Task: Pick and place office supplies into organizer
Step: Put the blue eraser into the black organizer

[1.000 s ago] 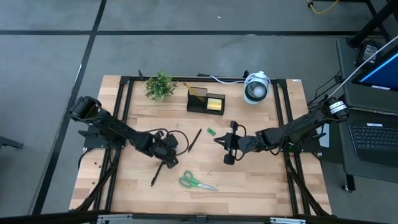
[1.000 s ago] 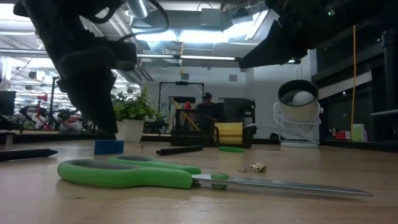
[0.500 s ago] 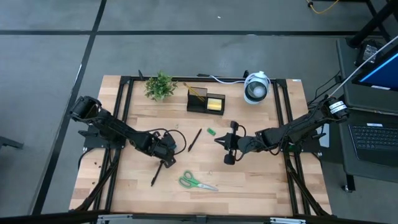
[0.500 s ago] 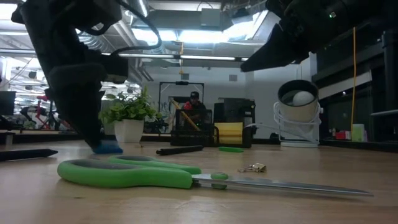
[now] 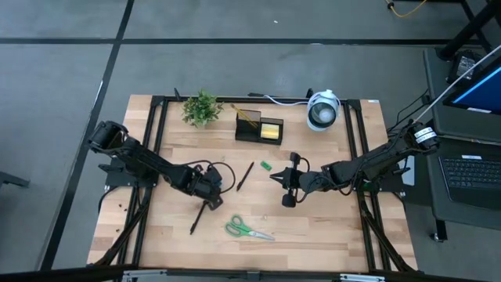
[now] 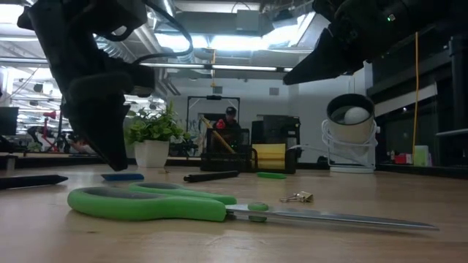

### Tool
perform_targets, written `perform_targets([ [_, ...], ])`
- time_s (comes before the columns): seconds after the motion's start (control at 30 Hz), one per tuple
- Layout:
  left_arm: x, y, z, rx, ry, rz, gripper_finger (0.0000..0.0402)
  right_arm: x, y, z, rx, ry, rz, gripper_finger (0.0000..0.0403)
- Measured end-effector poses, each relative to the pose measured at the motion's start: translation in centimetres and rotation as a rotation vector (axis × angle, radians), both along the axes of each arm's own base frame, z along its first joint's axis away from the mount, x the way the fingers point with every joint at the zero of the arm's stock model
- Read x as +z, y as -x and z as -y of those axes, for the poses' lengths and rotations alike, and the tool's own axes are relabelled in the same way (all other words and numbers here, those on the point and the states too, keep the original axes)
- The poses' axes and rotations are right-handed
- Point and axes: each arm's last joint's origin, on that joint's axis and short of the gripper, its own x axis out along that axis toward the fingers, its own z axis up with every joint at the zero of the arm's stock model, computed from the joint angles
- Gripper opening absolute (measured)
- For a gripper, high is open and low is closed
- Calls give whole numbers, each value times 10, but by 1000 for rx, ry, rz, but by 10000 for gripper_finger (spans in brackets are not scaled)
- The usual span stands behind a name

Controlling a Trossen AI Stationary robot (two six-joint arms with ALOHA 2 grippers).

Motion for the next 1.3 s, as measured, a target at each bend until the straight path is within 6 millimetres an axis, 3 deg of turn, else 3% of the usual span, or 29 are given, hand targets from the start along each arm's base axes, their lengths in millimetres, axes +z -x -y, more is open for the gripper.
perform_targets([
  [0.37, -19, -5, -5, 1, -40, -83, 138, 0, 0, 0, 0, 0, 0, 26],
  [0.6, -15, -10, -3, -2, -20, -81, 140, 0, 0, 0, 0, 1, -1, 26],
  [1.03, -14, -11, -3, 2, -33, -69, 64, 0, 0, 0, 0, 1, -2, 26],
  [1.3, 6, -10, -5, -45, -74, 15, 66, 0, 0, 0, 0, 1, -2, 26],
])
